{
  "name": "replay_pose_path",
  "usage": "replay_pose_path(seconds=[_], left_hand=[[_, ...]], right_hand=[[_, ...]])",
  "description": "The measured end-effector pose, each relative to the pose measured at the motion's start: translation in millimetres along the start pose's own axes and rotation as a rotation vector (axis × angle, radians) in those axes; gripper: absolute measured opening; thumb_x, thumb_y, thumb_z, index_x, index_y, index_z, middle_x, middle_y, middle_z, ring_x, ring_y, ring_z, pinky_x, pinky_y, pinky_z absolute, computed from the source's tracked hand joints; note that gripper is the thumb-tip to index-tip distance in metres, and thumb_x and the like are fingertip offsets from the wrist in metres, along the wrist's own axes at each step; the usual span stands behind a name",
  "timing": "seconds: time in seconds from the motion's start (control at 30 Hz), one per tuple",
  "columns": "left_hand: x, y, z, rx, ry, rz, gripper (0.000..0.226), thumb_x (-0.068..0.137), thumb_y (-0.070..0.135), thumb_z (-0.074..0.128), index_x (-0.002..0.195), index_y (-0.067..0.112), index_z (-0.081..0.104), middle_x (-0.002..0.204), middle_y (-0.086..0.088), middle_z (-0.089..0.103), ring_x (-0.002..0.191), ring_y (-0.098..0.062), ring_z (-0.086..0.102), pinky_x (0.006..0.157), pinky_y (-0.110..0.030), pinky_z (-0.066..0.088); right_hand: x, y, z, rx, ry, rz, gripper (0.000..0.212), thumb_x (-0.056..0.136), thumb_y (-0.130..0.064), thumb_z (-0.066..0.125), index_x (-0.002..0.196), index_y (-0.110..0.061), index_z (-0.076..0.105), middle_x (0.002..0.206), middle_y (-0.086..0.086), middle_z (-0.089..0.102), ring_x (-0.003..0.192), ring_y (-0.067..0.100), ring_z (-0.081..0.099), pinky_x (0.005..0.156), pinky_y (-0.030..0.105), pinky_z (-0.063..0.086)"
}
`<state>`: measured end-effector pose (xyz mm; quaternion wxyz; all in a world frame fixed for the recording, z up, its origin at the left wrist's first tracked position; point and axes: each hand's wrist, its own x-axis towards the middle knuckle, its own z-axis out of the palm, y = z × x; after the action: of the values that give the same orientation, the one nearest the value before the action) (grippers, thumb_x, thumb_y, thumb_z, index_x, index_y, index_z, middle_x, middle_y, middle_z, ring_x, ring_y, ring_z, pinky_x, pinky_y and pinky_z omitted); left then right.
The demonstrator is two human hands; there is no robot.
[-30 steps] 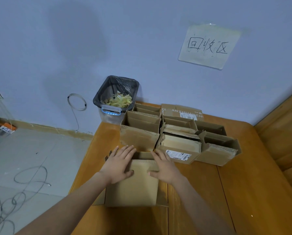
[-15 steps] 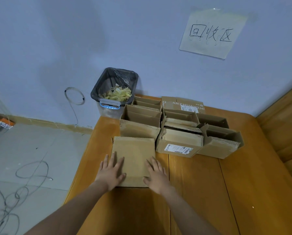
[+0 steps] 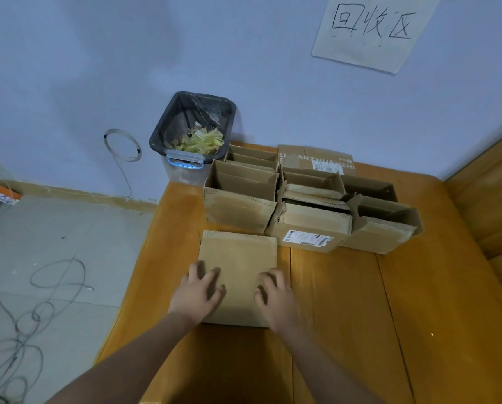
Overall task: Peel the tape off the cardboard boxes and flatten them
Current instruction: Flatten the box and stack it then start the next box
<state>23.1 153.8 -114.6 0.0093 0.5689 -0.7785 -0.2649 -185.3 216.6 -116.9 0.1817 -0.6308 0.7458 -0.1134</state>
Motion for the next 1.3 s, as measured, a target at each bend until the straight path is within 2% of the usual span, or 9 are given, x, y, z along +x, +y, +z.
replay_pose_path(seconds=[0.07,0.13,0.33,0.47,0.67,0.8,0.93,1.13,1.3], left_hand=[[-4,6,3,0.043,-0.015,0.047,0.056,0.095,0.063,0.030,0.145,0.039,0.031,0.153,-0.002,0.015,0.129,-0.028,0.039,0.090,-0.034,0.050],[-5,15,8,0.087,-0.044,0.091,0.056,0.096,0.063,0.028,0.146,0.038,0.032,0.155,0.000,0.016,0.133,-0.027,0.037,0.097,-0.035,0.046],[3,38,27,0.221,-0.294,0.121,0.058,0.098,0.059,0.028,0.152,0.039,0.018,0.163,-0.001,-0.003,0.148,-0.026,0.007,0.117,-0.046,0.020],[9,36,36,0.302,-0.421,0.111,0.058,0.101,0.051,0.031,0.153,0.041,0.006,0.162,0.001,-0.015,0.149,-0.028,-0.010,0.120,-0.050,0.009],[15,30,47,0.373,-0.504,0.095,0.063,0.102,0.047,0.034,0.154,0.040,-0.001,0.160,0.002,-0.023,0.148,-0.030,-0.017,0.120,-0.049,0.001],[19,30,55,0.398,-0.497,0.108,0.067,0.101,0.045,0.039,0.154,0.037,-0.001,0.161,-0.001,-0.021,0.147,-0.032,-0.019,0.119,-0.049,-0.003],[20,27,68,0.396,-0.472,0.078,0.072,0.099,0.047,0.043,0.154,0.038,-0.003,0.161,0.001,-0.020,0.147,-0.032,-0.020,0.120,-0.049,0.001],[35,18,74,0.391,-0.365,0.087,0.075,0.096,0.046,0.049,0.155,0.034,0.005,0.163,0.006,0.005,0.148,-0.026,-0.006,0.117,-0.047,0.012],[27,8,76,0.326,-0.194,0.078,0.065,0.099,0.048,0.041,0.154,0.031,0.012,0.163,0.006,0.003,0.149,-0.021,0.000,0.115,-0.042,0.016]], right_hand=[[-2,7,-2,-0.014,0.033,0.057,0.044,0.097,-0.041,0.042,0.136,-0.020,0.045,0.139,-0.002,0.032,0.109,0.014,0.050,0.084,0.019,0.044],[0,14,-5,-0.038,0.031,0.135,0.045,0.097,-0.042,0.041,0.137,-0.019,0.040,0.138,-0.001,0.031,0.109,0.017,0.048,0.082,0.021,0.043],[3,42,-8,-0.052,-0.140,0.286,0.054,0.097,-0.042,0.042,0.143,-0.017,0.025,0.147,0.004,0.016,0.121,0.027,0.040,0.093,0.035,0.045],[4,53,-1,-0.067,-0.227,0.308,0.060,0.096,-0.042,0.049,0.144,-0.015,0.023,0.150,0.005,0.012,0.126,0.032,0.037,0.099,0.041,0.044],[5,58,14,-0.171,-0.295,0.322,0.072,0.093,-0.048,0.052,0.147,-0.015,0.019,0.146,0.008,0.020,0.126,0.031,0.036,0.101,0.045,0.041],[15,60,24,-0.308,-0.269,0.236,0.079,0.092,-0.055,0.048,0.150,-0.013,0.016,0.152,0.008,0.018,0.140,0.030,0.019,0.112,0.051,0.019],[27,68,36,-0.270,-0.364,0.096,0.095,0.088,-0.060,0.051,0.154,-0.017,-0.001,0.159,0.010,-0.008,0.146,0.031,-0.010,0.116,0.051,0.000],[32,84,55,-0.223,-0.449,0.112,0.096,0.090,-0.062,0.045,0.150,-0.023,-0.019,0.155,0.005,-0.031,0.138,0.026,-0.036,0.114,0.054,-0.008],[26,81,52,-0.230,-0.367,0.089,0.093,0.090,-0.059,0.048,0.153,-0.021,-0.009,0.158,0.007,-0.023,0.142,0.028,-0.029,0.116,0.053,-0.002]])
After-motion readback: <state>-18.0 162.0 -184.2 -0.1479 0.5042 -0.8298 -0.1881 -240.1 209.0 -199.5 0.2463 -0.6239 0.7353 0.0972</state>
